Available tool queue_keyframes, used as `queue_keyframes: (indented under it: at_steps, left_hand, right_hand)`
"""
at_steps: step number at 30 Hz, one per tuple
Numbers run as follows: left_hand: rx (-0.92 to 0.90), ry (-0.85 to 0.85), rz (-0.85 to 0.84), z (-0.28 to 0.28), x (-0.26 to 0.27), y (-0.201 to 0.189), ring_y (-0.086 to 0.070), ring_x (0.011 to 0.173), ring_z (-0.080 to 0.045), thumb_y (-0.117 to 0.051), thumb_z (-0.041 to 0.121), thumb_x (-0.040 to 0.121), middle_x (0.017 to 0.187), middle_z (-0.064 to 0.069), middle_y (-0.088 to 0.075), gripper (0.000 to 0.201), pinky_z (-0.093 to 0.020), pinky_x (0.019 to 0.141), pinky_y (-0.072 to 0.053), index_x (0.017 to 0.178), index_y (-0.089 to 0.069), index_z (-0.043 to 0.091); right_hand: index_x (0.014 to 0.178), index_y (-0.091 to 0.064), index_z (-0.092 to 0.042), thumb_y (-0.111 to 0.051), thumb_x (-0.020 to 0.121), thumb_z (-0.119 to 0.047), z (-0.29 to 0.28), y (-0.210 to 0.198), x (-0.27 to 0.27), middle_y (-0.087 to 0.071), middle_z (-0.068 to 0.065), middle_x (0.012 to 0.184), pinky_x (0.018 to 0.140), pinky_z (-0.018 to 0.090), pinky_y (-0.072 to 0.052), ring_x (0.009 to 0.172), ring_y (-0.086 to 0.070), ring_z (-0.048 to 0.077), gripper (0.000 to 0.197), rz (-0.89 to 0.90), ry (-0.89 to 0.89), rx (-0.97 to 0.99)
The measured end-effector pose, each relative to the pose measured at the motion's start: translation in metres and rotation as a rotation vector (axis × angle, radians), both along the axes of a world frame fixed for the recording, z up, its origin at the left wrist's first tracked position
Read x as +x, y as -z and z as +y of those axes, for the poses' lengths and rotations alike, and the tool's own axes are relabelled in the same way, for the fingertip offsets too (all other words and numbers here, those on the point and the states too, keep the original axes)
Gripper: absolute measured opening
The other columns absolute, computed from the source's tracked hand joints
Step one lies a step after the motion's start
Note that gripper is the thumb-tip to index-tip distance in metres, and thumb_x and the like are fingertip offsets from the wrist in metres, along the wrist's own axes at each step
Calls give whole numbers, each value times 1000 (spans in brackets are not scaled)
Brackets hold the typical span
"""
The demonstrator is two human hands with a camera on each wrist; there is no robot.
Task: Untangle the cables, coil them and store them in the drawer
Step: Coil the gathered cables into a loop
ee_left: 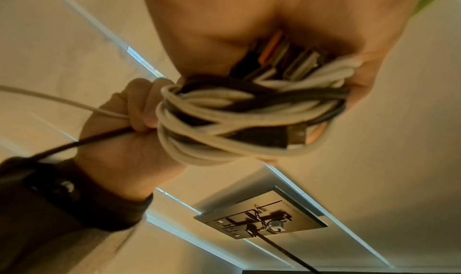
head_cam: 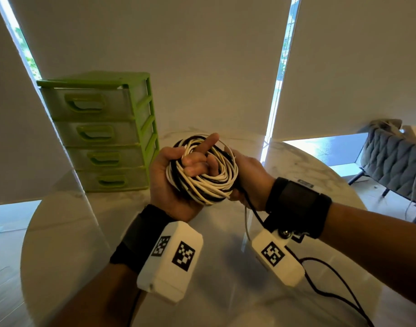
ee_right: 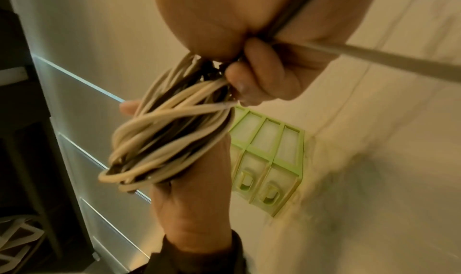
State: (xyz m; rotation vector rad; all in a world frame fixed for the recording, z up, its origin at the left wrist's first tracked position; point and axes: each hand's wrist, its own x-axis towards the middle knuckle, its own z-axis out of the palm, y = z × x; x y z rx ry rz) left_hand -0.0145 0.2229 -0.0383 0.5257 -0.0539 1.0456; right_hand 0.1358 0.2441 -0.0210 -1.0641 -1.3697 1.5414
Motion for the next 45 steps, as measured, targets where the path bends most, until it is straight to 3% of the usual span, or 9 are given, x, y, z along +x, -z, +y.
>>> queue_keyframes:
  at_steps: [7, 13, 18, 21, 24, 30, 36, 42, 45]
  left_hand:
    - [-61, -146, 11, 9, -4, 2, -53, 45, -8, -64, 12, 67, 52, 3, -51, 61, -22, 81, -55, 122, -56, -11]
    - [-32, -250, 0, 16, -14, 3, -52, 45, -7, -75, 12, 59, 54, 5, -51, 69, -22, 77, -55, 122, -55, -10]
    - [-47, -378, 13, 17, -18, -2, -49, 44, -7, -72, 14, 61, 53, 6, -49, 60, -23, 69, -55, 114, -59, -11]
    - [-152, -504, 18, 22, -23, -4, -46, 43, -4, -55, 18, 73, 52, 7, -45, 55, -20, 64, -54, 120, -52, -10]
    - [-180, -560, 69, 22, -19, -5, -46, 44, -4, -47, 19, 86, 52, 7, -45, 46, -20, 66, -54, 123, -48, -9]
    - [-205, -598, 127, 26, -17, -3, -49, 46, -7, -50, 16, 88, 52, 5, -46, 35, -25, 70, -55, 118, -48, -1]
    - [-286, -552, -20, 29, -37, -6, -52, 57, -11, -54, 15, 82, 60, 1, -50, 28, -27, 72, -57, 100, -56, -6]
    - [-310, -508, -16, 21, -56, -23, -57, 72, -18, -62, 13, 68, 112, -11, -57, 43, -29, 60, -57, 94, -63, -21]
    - [-230, -270, 80, 16, -52, -23, -61, 67, -15, -73, 5, 57, 96, -10, -63, 75, -29, 60, -58, 126, -49, -14]
  right_hand:
    - [73, -49, -13, -22, 100, -56, -7, 6, -8, -38, 3, 51, 42, 20, -22, 40, -28, 12, 57, -17, 54, -39]
    - [115, -56, -1, -19, 101, -51, -21, 16, -10, -38, -5, 47, 41, 20, -22, 41, -24, 9, 63, -196, 4, 49]
    - [112, -62, -11, -26, 103, -43, -36, 13, -3, -43, -6, 51, 42, 20, -32, 39, -34, 7, 49, -472, -153, 94]
    - [112, -65, -12, -28, 105, -34, -49, 11, 0, -56, -10, 72, 64, 14, -45, 58, -56, -4, 43, -808, -297, 262]
    - [119, -60, -9, -33, 104, -27, -59, 7, 1, -65, 2, 109, 94, 30, -50, 99, -63, 13, 36, -1054, -415, 427]
    - [106, -59, -13, -38, 103, -31, -71, -17, -3, -55, -8, 73, 60, 20, -43, 61, -54, 9, 27, -1222, -413, 655]
    - [86, -47, -29, -27, 101, -47, -78, -22, 14, -46, -12, 64, 53, 15, -28, 54, -46, 6, 30, -1359, -397, 821]
    - [69, -46, -25, -36, 100, -34, -46, -8, 56, -57, -4, 79, 68, 22, -41, 69, -54, 12, 34, -1468, -354, 517]
    - [92, -55, -26, -46, 97, -31, -27, -16, 65, -60, 2, 101, 82, 27, -44, 92, -57, 19, 11, -1474, -253, 368]
